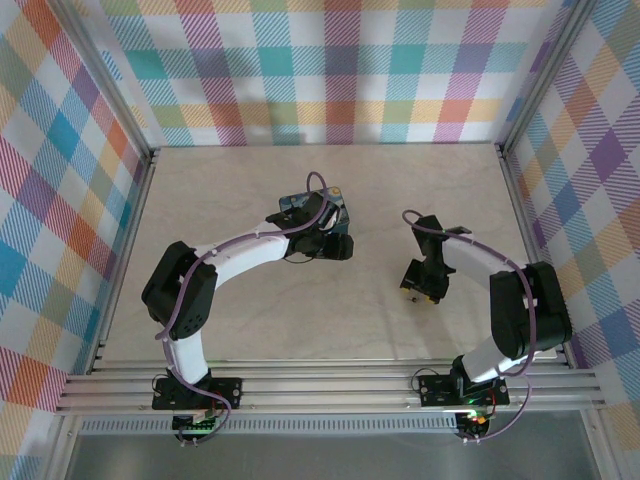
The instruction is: Unlock the padlock with the key
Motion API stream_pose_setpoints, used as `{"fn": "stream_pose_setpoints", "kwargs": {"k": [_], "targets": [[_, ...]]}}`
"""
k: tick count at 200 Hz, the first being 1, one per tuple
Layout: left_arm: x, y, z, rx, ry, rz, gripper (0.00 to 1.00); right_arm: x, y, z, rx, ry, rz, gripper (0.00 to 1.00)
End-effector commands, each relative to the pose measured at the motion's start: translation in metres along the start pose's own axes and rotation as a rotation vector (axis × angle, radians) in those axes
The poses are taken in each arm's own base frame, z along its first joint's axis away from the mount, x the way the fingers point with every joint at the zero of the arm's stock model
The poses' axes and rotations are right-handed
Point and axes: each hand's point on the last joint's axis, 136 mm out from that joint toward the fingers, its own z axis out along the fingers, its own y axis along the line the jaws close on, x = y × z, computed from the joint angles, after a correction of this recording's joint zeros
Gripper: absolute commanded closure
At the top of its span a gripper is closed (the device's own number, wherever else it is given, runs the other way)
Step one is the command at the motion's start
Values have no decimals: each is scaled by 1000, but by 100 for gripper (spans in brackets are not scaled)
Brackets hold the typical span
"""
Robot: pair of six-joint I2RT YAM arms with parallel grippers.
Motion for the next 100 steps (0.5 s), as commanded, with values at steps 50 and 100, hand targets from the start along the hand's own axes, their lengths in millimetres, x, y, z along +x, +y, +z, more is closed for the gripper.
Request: {"fn": "stream_pose_setpoints", "kwargs": {"k": [50, 100], "targets": [[3, -4, 3, -5, 11, 24, 36, 10, 2, 18, -21, 60, 22, 61], [4, -4, 1, -8, 9, 20, 36, 6, 7, 15, -48, 37, -53, 83]]}}
